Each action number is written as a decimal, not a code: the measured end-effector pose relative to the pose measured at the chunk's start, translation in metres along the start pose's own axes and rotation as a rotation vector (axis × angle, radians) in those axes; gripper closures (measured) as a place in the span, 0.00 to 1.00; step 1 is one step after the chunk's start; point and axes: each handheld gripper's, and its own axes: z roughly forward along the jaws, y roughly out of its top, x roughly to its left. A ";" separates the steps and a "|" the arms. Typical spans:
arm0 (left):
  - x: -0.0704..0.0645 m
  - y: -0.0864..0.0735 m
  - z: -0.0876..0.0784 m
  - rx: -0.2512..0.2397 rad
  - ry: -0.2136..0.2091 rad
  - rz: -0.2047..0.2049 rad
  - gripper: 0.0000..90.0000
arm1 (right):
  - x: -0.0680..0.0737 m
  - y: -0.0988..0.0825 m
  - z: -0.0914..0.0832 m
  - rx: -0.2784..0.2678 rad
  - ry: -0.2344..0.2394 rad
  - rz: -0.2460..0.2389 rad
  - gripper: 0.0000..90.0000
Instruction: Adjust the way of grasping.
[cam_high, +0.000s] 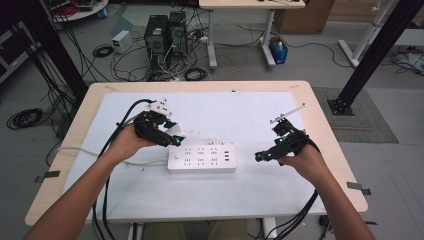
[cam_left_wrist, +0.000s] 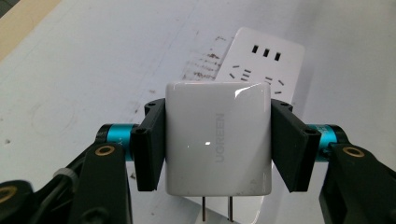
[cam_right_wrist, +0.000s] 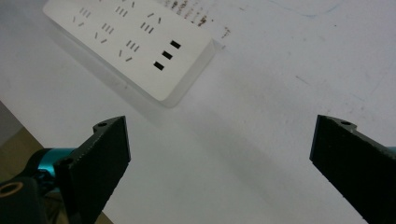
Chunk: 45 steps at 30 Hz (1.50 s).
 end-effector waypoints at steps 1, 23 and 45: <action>-0.002 0.001 0.000 -0.008 -0.007 0.010 0.47 | 0.001 0.000 0.001 -0.004 0.010 0.012 0.05; -0.054 0.028 0.032 -0.071 -0.088 0.210 0.47 | 0.018 0.010 0.010 -0.124 0.318 0.218 0.05; -0.080 0.049 0.057 -0.127 -0.141 0.298 0.47 | 0.039 0.029 0.031 -0.095 0.447 0.297 0.05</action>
